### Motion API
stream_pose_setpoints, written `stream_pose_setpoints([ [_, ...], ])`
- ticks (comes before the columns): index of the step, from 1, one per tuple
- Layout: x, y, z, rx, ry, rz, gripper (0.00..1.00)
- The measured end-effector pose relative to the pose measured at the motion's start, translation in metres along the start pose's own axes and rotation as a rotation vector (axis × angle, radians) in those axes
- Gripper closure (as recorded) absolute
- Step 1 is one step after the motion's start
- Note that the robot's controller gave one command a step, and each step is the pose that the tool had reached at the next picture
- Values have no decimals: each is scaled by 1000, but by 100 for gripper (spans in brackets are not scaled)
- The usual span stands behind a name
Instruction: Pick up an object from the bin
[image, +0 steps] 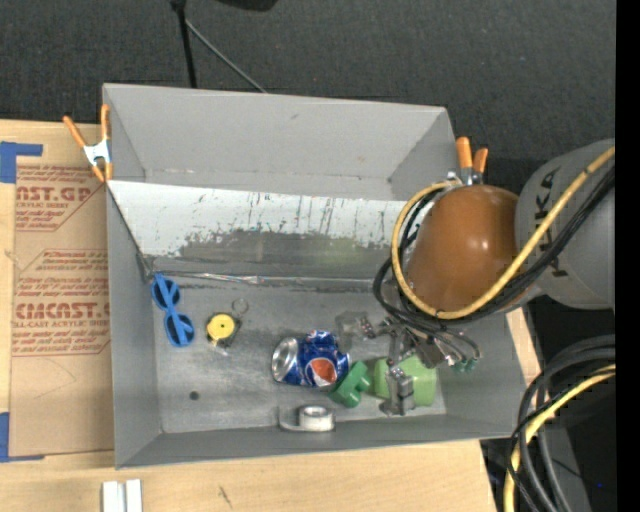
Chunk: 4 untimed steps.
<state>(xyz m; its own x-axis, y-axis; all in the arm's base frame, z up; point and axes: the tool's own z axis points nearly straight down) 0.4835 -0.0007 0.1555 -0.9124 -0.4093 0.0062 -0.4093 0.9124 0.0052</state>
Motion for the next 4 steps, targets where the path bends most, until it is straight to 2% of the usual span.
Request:
stream_pose_setpoints([
  [1, -19, 11, 85, 4, -19, -5, 0],
  [2, -21, 11, 81, 7, -27, -5, 100],
  [3, -33, -5, -5, 9, -15, -25, 100],
  [4, -31, -4, 0, 5, -8, -26, 0],
])
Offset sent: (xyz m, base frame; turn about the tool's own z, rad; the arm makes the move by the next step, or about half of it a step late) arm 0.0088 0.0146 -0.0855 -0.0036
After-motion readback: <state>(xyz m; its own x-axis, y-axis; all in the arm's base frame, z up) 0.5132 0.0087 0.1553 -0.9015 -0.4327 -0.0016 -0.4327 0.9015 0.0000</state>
